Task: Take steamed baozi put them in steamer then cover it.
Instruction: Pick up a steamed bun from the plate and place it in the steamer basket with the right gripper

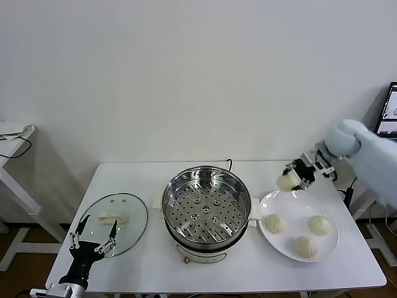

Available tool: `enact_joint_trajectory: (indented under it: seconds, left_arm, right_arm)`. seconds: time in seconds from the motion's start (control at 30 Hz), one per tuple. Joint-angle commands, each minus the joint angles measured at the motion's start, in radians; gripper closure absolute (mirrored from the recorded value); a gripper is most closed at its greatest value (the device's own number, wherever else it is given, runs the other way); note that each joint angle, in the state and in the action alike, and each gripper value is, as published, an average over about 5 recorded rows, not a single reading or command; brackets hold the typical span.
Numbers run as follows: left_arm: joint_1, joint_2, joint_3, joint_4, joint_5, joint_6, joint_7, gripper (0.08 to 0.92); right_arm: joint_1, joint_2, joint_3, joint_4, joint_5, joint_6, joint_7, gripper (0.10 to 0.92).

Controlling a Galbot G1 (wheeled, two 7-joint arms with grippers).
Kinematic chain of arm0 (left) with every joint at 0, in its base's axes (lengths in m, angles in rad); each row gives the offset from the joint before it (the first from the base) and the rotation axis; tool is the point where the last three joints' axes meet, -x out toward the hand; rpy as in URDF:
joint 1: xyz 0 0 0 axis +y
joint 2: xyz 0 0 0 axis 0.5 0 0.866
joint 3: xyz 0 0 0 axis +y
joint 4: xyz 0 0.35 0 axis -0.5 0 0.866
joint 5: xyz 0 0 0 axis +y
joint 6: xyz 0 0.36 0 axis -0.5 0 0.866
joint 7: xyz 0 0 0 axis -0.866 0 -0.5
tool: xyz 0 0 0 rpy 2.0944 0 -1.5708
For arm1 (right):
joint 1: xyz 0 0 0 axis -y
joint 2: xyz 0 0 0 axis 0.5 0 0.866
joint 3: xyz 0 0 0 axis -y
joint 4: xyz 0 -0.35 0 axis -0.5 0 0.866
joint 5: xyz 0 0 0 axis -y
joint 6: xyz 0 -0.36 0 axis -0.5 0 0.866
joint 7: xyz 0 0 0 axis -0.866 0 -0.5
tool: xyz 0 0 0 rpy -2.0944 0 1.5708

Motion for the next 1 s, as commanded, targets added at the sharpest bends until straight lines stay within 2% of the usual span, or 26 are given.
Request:
enact_joint_trajectory:
  seconds: [0.03,0.27,0.5,0.73,1.0]
  left_arm:
    - [0.005,0.000,-0.008,-0.001,-0.001,0.002,0.001,0.177]
    - [0.002,0.000,-0.020,-0.001,-0.005,0.005,0.005,0.177]
    - [-0.006,0.006,-0.040,0.003,-0.016,0.010,0.010,0.177]
    - [-0.012,0.007,-0.063,0.017,-0.028,0.013,0.019,0.177]
    - [-0.019,0.008,-0.079,0.038,-0.033,0.011,0.026,0.177]
  right_arm:
    - [0.471,0.105,-0.349,0.217,0.148,0.205,-0.030,0.414]
    - [0.532,0.321,-0.419,0.195,0.116,0.296,0.012,0.414]
    - [0.420,0.455,-0.404,0.105,0.012,0.329,0.039,0.414]
    - [0.260,0.531,-0.337,-0.028,-0.083,0.353,0.051,0.414]
    - [0.131,0.591,-0.297,-0.164,-0.125,0.361,0.069,0.414]
